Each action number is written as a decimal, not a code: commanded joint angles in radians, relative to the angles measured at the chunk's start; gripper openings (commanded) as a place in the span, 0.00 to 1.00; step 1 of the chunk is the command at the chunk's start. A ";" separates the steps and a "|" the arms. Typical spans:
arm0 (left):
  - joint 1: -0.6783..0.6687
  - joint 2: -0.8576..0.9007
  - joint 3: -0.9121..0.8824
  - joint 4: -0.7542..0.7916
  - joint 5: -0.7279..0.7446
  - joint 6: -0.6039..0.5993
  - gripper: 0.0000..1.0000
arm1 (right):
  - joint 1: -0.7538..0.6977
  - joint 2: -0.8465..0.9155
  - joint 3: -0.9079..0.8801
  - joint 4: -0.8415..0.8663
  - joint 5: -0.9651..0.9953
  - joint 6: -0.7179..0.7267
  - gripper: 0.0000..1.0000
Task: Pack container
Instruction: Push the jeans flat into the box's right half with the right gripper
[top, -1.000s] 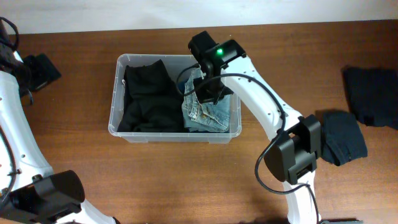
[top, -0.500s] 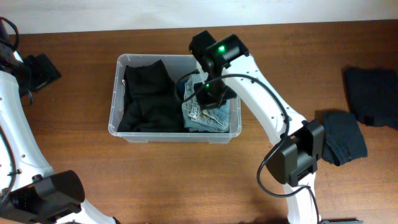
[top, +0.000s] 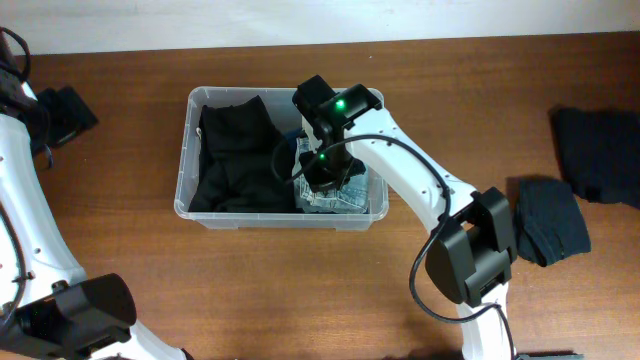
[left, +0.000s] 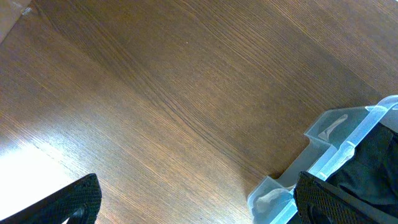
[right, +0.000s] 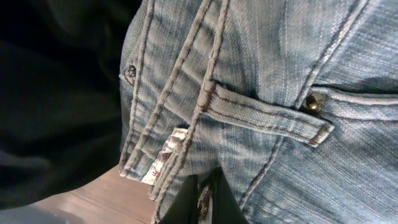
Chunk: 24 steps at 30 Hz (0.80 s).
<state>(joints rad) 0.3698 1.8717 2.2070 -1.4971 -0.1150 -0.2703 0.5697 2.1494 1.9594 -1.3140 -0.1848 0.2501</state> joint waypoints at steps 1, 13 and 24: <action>0.002 -0.024 0.011 0.000 0.003 -0.010 0.99 | -0.024 -0.011 0.053 -0.027 0.012 -0.010 0.04; 0.002 -0.024 0.011 0.000 0.003 -0.010 1.00 | -0.141 -0.007 0.322 -0.008 0.019 -0.009 0.12; 0.002 -0.025 0.011 0.000 0.003 -0.010 0.99 | -0.152 0.089 0.233 0.152 0.077 0.001 0.12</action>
<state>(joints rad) 0.3698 1.8717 2.2070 -1.4986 -0.1150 -0.2707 0.4133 2.1986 2.2147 -1.1725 -0.1543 0.2478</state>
